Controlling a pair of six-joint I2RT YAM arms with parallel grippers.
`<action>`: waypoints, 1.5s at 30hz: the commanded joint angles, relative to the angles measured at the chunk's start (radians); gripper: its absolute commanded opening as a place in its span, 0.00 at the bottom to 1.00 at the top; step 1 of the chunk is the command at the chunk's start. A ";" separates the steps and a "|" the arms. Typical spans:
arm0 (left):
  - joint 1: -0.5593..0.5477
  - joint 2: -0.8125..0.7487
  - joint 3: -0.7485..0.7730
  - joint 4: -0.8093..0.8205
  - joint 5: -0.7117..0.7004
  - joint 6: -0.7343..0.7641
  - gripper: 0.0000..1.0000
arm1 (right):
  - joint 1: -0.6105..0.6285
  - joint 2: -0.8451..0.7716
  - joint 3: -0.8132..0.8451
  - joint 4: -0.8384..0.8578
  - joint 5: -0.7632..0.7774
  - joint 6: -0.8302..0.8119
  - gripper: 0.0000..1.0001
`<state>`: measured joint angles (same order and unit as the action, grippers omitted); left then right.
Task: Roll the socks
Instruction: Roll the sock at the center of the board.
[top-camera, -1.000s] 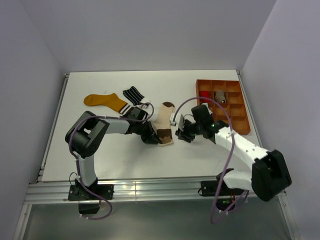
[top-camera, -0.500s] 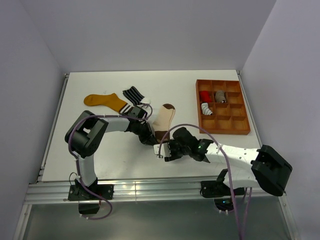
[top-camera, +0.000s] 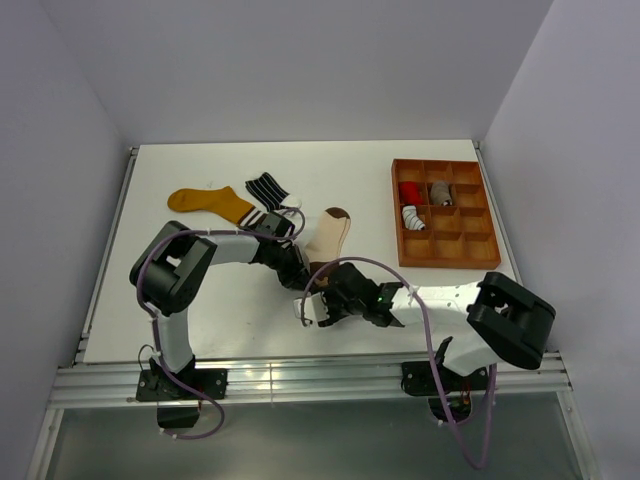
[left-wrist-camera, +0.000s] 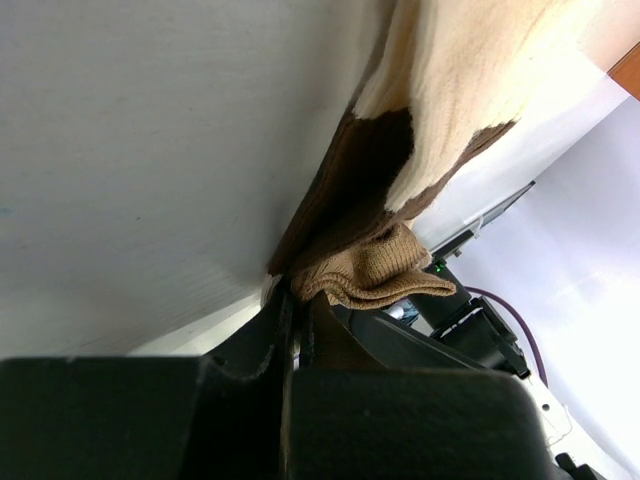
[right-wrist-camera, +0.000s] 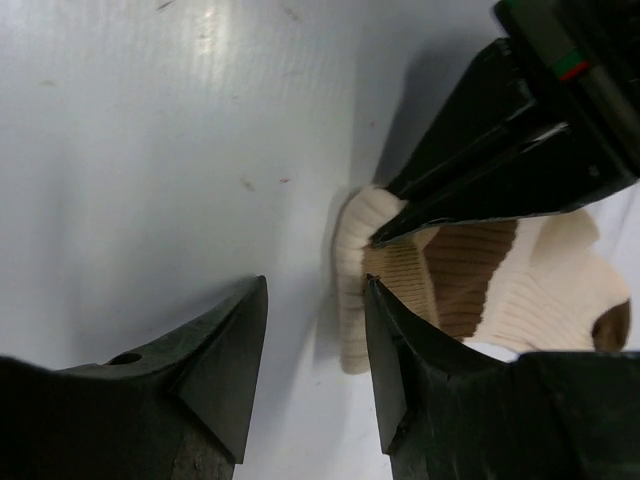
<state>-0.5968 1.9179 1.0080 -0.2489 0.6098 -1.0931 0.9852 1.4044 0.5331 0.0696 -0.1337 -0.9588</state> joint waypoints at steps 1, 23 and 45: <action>-0.001 0.056 -0.042 -0.136 -0.116 0.053 0.00 | 0.009 0.022 0.042 0.097 0.054 -0.014 0.50; -0.003 0.050 -0.009 -0.174 -0.079 0.107 0.00 | 0.009 0.113 0.126 -0.062 0.048 -0.035 0.46; -0.001 -0.051 -0.063 0.012 0.016 -0.005 0.16 | -0.272 0.117 0.338 -0.533 -0.279 0.081 0.17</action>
<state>-0.6052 1.9171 0.9958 -0.2325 0.6739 -1.0748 0.7883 1.5379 0.8089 -0.2886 -0.3531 -0.9005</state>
